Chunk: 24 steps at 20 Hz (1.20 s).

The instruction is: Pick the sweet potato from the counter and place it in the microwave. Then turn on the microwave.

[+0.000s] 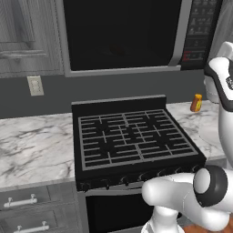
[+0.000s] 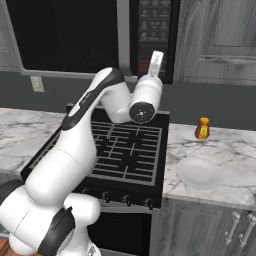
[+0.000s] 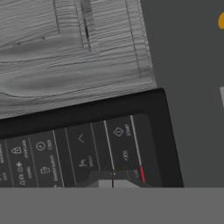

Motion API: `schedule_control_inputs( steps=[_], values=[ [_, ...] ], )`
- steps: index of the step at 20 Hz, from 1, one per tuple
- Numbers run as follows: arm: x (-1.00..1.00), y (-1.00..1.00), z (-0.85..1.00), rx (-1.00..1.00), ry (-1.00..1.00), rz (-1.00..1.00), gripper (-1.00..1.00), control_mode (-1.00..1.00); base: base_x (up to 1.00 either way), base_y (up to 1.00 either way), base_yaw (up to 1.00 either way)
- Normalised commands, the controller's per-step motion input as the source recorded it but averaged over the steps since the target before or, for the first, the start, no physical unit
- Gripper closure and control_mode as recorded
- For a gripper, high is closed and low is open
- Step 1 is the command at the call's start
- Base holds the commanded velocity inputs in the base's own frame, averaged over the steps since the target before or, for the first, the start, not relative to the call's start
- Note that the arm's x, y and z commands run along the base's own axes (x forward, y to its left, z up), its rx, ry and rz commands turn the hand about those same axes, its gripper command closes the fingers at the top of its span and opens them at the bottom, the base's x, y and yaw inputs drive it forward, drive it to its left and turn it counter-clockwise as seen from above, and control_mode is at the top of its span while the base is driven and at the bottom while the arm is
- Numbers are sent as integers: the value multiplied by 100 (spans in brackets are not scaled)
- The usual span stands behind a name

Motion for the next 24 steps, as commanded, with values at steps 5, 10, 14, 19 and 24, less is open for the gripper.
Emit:
schedule_control_inputs(
  steps=[5,10,14,19,24],
  values=[
    [12,-6,0,2,0,0,100,-100,0,0,0],
    [15,-4,-5,2,0,0,100,-100,0,0,0],
    [14,-2,-4,2,0,0,100,-100,0,0,0],
    [13,-2,-1,2,0,0,100,-100,0,0,0],
    [13,-3,-1,2,0,0,100,-100,0,0,0]
  ],
)
